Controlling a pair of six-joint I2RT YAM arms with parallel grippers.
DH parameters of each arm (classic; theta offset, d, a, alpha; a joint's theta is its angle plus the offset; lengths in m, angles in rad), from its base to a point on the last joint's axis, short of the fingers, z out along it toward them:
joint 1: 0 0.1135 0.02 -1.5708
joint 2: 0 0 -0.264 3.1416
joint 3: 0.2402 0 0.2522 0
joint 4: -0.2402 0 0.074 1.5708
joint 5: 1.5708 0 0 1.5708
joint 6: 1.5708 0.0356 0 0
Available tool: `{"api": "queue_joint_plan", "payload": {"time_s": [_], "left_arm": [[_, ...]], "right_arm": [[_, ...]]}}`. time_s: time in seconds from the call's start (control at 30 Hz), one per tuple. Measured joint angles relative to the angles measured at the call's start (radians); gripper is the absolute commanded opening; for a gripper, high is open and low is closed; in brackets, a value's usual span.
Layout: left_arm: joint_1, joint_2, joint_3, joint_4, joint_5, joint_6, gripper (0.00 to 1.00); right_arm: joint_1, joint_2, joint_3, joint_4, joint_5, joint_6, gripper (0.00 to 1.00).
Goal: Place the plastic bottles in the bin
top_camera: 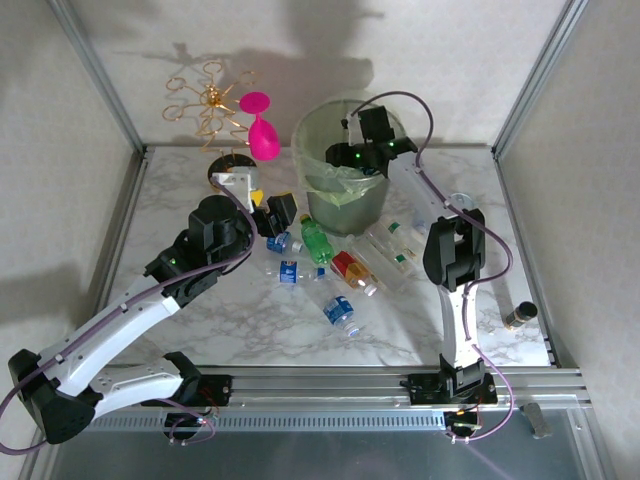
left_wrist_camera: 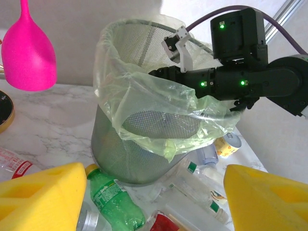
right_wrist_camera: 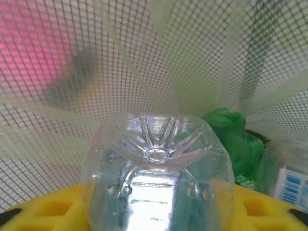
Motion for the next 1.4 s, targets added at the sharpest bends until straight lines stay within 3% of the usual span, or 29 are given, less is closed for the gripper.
{"api": "queue_joint_plan", "payload": {"time_s": [0.1,0.2,0.43,0.77,0.97,1.4], "left_arm": [[0.0,0.0,0.0,0.0,-0.003,0.0,0.75],[0.0,0.0,0.0,0.0,-0.009,0.002,0.75],[0.0,-0.001,0.0,0.0,-0.022,0.003,0.75],[0.001,-0.024,-0.018,0.001,-0.106,0.003,0.76],[0.002,-0.024,-0.018,0.001,-0.13,0.003,0.76],[0.008,-0.024,-0.018,-0.008,-0.165,-0.031,0.77]], "right_arm": [[0.001,0.009,0.025,-0.003,-0.005,0.0,0.69],[0.001,0.009,0.034,-0.003,-0.008,0.0,0.72],[0.018,-0.045,-0.004,-0.005,-0.007,0.0,0.71],[0.083,-0.334,-0.288,0.08,0.0,0.023,0.71],[0.097,-0.417,-0.39,0.13,0.001,0.035,0.71],[0.125,-0.556,-0.418,0.13,0.036,0.026,0.77]]}}
